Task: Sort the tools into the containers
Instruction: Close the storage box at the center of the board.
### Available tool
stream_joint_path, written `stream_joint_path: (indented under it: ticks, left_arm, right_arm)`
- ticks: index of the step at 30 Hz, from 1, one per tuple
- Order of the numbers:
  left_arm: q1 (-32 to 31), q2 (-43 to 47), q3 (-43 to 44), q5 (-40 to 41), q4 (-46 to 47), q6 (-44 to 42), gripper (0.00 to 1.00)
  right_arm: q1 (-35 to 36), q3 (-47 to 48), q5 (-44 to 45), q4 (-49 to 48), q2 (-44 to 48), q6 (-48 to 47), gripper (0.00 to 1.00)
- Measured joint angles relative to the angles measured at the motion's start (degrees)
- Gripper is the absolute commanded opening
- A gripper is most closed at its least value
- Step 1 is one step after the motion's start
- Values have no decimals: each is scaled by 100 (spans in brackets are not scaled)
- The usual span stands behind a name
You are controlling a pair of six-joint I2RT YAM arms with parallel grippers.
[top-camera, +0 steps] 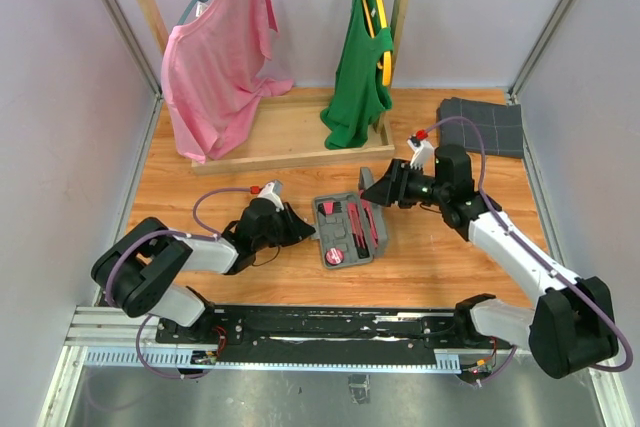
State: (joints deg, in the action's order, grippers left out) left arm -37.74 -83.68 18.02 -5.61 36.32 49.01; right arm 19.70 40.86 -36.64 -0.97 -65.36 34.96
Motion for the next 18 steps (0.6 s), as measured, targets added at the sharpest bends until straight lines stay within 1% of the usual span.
stream_joint_path:
  ticks: [3, 18]
  left_arm:
    - [-11, -22, 15, -9, 4, 15, 1]
    - [-72, -59, 74, -92, -4, 35, 1]
  right_arm:
    - [33, 39, -35, -35, -74, 20, 63]
    - [647, 363, -140, -315, -717, 125, 63]
